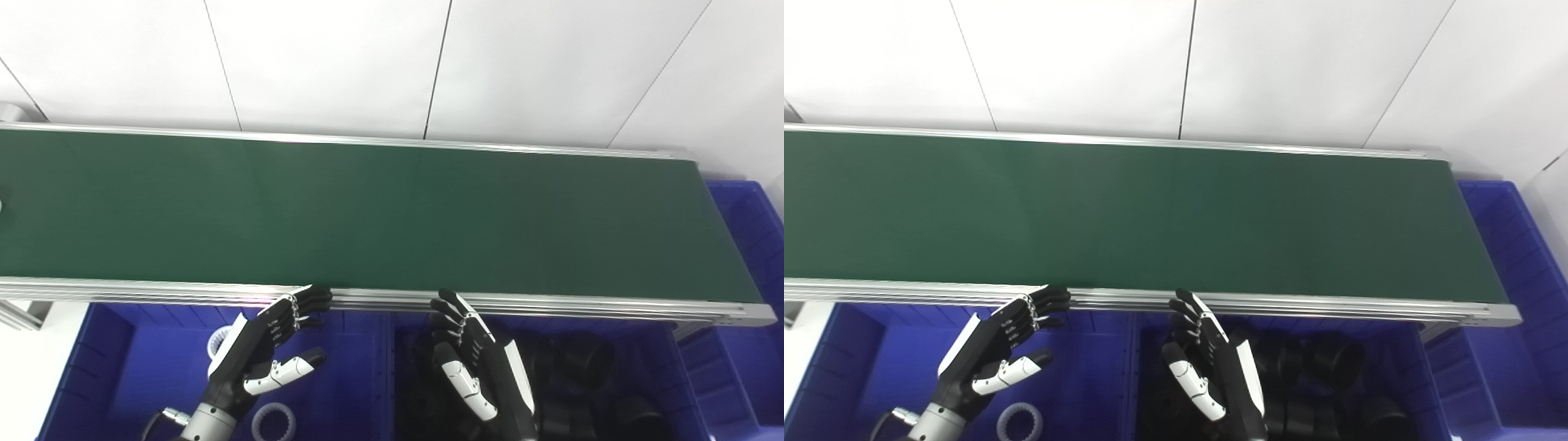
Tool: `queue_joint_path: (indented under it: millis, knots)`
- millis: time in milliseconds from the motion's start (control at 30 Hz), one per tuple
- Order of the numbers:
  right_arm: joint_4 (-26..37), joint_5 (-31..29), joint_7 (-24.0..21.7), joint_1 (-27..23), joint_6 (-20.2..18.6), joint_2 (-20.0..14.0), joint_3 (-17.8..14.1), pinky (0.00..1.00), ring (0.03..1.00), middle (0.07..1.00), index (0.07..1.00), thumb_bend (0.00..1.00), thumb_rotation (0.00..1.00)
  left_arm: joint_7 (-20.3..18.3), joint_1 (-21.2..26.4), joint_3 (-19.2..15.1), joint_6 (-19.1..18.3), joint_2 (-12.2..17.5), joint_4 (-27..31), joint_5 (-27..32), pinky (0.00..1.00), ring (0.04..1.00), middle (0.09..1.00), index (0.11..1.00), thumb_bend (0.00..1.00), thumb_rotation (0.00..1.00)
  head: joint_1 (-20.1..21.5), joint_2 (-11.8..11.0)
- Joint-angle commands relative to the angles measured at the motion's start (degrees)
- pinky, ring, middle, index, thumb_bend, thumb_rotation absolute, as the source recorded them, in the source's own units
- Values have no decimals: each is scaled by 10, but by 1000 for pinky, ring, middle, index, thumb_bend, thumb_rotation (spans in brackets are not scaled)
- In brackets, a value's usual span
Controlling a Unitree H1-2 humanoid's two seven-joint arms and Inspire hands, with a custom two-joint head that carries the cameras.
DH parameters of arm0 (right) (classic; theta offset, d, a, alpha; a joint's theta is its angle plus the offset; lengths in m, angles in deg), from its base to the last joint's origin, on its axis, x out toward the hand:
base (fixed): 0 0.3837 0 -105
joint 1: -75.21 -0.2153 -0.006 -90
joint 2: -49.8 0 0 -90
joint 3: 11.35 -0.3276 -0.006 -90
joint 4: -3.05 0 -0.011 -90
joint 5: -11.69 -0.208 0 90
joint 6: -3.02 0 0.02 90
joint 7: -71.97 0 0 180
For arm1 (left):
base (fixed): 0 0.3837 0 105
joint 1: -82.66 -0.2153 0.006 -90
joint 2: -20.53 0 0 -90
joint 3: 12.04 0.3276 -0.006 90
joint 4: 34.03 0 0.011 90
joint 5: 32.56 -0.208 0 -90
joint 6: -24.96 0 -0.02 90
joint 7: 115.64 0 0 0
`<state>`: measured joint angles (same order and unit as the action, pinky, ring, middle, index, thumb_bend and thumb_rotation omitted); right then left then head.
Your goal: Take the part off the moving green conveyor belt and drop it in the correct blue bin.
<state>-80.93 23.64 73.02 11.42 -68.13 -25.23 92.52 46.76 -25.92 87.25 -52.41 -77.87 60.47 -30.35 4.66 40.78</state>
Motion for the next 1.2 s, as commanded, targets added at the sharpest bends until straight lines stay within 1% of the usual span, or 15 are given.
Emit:
queue_joint_path:
  millis: [0,700,733,767,833,867,900,933,967,1000,1033,1067,1100,1133,1167]
  knots:
    - [12,-4,1,-2,26,1,0,712,800,845,891,558,755,9,6,3,25,-4,6,-2,727,806,819,807,785,461,-1,1]
    - [7,-3,3,-1,33,1,-1,715,801,844,892,553,755,8,4,2,24,-4,5,3,733,810,822,809,793,459,-8,-3]
    - [8,-5,2,-1,33,1,-1,716,801,844,892,554,753,9,4,2,24,-4,6,2,734,810,821,809,795,457,-18,-8]
    - [8,-5,2,-1,33,1,-1,714,802,845,891,552,750,9,3,2,24,-5,5,2,731,807,818,807,807,462,-18,-8]
    - [7,-7,2,-2,35,1,-2,713,802,844,891,541,740,10,3,3,24,-6,5,1,727,805,814,804,816,463,-33,-13]
    - [5,-8,2,-2,37,0,-2,717,804,844,892,524,725,10,3,3,25,-8,3,1,728,807,816,804,818,457,-51,-22]
    - [2,-10,2,-3,40,-1,-3,719,804,845,893,520,722,11,3,4,27,-8,1,0,728,808,816,803,817,454,-55,-24]
    - [-2,-13,1,-3,43,-2,-3,721,806,846,895,516,720,11,3,5,31,-9,-3,-2,727,807,815,803,816,451,-70,-37]
    - [-5,-14,1,-4,46,-3,-4,723,808,848,897,512,718,11,3,6,32,-10,-6,-1,727,806,814,802,815,449,-73,-40]
    - [-10,-14,2,-4,50,-4,-4,724,809,850,899,503,716,12,3,7,34,-11,-10,-2,728,807,813,801,818,445,-90,-54]
    - [-15,-12,3,-4,55,-5,-5,723,811,852,902,498,726,12,2,7,36,-12,-14,-2,727,805,813,800,822,441,-97,-59]
    - [-20,-11,3,-5,60,-6,-6,723,813,854,904,499,737,13,2,8,39,-13,-17,-2,725,803,812,798,826,436,-109,-69]
    - [-25,-12,3,-6,66,-8,-6,727,819,860,911,490,751,13,1,8,40,-14,-20,-2,719,797,809,795,832,425,-112,-72]
    - [-30,-14,2,-8,70,-9,-6,727,820,861,912,488,753,13,2,9,44,-14,-23,-2,718,797,808,794,832,423,-125,-85]
    - [-34,-15,2,-9,73,-10,-6,729,823,864,915,485,759,13,2,9,46,-14,-26,-2,712,792,805,793,834,417,-125,-85]
